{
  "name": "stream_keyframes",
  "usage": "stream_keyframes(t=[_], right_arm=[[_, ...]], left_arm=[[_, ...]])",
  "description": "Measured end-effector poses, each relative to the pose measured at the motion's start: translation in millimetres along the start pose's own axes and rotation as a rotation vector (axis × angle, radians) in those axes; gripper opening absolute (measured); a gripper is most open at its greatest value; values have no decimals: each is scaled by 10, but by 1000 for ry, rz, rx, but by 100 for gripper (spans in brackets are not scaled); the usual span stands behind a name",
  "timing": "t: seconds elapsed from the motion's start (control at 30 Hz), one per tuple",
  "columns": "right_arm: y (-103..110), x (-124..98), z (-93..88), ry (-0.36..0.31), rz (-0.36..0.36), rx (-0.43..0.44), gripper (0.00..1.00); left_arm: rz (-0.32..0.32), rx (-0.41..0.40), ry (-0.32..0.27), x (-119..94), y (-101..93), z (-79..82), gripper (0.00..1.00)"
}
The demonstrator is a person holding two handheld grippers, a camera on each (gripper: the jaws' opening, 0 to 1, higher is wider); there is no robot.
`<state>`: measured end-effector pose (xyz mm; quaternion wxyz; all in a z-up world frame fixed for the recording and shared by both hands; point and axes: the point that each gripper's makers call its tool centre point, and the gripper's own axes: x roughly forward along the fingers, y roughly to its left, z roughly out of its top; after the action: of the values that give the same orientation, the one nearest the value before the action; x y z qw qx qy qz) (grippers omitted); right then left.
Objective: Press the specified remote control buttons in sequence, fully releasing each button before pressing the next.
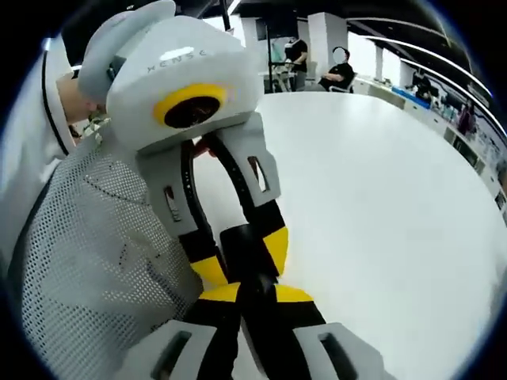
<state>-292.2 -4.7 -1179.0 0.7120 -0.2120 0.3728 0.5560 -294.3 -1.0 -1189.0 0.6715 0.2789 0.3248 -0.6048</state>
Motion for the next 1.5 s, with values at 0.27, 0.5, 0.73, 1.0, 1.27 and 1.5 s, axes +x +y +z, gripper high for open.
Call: stream_keyframes(t=[0.27, 0.5, 0.73, 1.0, 1.27, 1.5], right_arm=[[-61, -123, -255, 71, -15, 10, 29], [-103, -116, -326, 118, -39, -52, 25], [-88, -92, -319, 155, -35, -167, 24], [-122, -72, -329, 147, -36, -123, 22], [-142, -75, -311, 117, -42, -57, 22], [-152, -70, -306, 124, -36, -70, 22]], left_arm=[[1, -1, 2, 1, 0, 0, 25], [7, -34, -14, -4, 1, 4, 25], [37, -196, -72, -1, 8, 42, 26], [105, -305, -99, -54, 161, 51, 31], [250, -415, -334, -438, 388, 271, 46], [381, -506, -556, -854, 533, 400, 66]])
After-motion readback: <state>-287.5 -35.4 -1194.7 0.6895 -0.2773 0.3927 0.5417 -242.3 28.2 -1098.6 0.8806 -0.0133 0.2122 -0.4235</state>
